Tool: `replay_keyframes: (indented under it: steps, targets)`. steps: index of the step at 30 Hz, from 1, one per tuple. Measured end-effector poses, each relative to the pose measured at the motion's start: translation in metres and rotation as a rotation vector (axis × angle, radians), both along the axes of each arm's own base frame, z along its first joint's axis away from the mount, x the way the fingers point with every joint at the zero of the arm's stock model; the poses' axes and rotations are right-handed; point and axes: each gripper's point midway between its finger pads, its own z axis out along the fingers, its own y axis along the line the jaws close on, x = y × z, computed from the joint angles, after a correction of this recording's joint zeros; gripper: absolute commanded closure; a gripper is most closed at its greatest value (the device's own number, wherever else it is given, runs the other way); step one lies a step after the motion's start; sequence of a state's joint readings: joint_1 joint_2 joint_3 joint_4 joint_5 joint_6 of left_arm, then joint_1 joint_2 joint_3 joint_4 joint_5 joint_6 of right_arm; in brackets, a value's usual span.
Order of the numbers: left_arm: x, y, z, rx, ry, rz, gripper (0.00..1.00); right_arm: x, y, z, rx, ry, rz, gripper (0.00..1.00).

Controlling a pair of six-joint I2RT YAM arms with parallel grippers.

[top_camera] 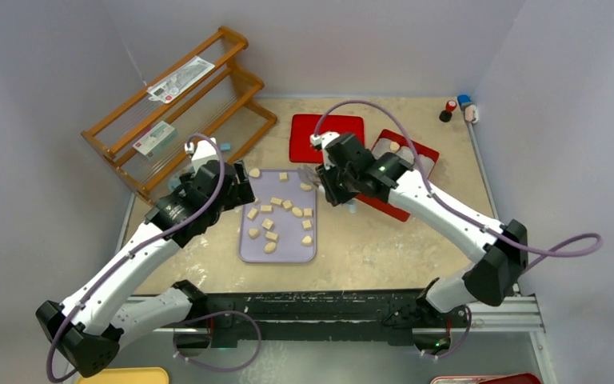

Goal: Pack the chocolate

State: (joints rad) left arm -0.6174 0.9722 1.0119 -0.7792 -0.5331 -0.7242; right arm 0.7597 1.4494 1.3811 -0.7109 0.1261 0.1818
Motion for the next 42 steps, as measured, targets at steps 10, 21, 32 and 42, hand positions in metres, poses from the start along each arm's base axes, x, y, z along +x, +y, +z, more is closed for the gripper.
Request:
replay_keyframes:
  steps: [10,21,32,42]
  targets:
    - [-0.01,0.005,0.005,-0.02,-0.004,0.006,0.0,-0.02,0.042,-0.052,-0.084,0.136,0.121,0.7]
    - [-0.013,0.008,0.005,-0.016,0.001,0.006,0.0,-0.012,0.064,-0.06,-0.088,0.155,0.146,0.63]
    - [-0.013,0.008,0.004,-0.016,0.002,0.006,0.0,-0.019,0.061,-0.066,-0.128,0.181,0.16,0.61]
    - [-0.013,0.008,0.004,-0.016,0.002,0.006,0.0,-0.025,0.059,-0.068,-0.148,0.193,0.174,0.6]
